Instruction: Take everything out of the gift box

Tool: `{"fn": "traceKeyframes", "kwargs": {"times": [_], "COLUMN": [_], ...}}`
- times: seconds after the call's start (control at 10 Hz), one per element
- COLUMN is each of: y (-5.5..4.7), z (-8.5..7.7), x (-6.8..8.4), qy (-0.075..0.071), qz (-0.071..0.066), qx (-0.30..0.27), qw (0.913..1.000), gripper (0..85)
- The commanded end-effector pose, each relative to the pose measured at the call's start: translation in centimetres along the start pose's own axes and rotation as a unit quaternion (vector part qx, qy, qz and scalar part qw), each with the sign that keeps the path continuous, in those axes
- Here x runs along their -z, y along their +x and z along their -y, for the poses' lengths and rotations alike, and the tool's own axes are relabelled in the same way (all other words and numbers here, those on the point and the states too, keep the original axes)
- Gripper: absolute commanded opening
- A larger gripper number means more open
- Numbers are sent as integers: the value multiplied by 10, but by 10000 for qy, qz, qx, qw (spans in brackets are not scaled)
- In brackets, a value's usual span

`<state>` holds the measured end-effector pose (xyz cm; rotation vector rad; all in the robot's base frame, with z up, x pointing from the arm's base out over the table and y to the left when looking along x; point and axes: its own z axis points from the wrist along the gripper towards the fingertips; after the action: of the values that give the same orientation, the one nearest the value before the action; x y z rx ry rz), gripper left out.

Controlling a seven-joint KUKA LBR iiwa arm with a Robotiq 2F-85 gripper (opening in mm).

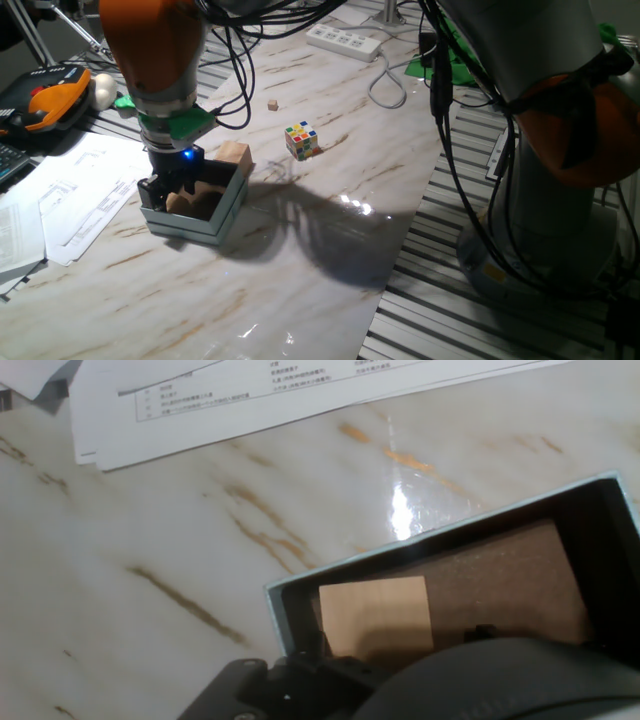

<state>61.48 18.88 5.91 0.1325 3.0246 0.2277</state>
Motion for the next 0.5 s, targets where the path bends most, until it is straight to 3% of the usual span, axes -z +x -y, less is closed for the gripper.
{"fn": "traceKeyframes", "kwargs": {"times": [0.0,0.4], "y": [-2,-2], "z": [1,1], "x": [1,-1], "qy": [0,3], "qz": [-7,40], "qx": [10,11], "qw": [10000,10000], "gripper": [680,680]}}
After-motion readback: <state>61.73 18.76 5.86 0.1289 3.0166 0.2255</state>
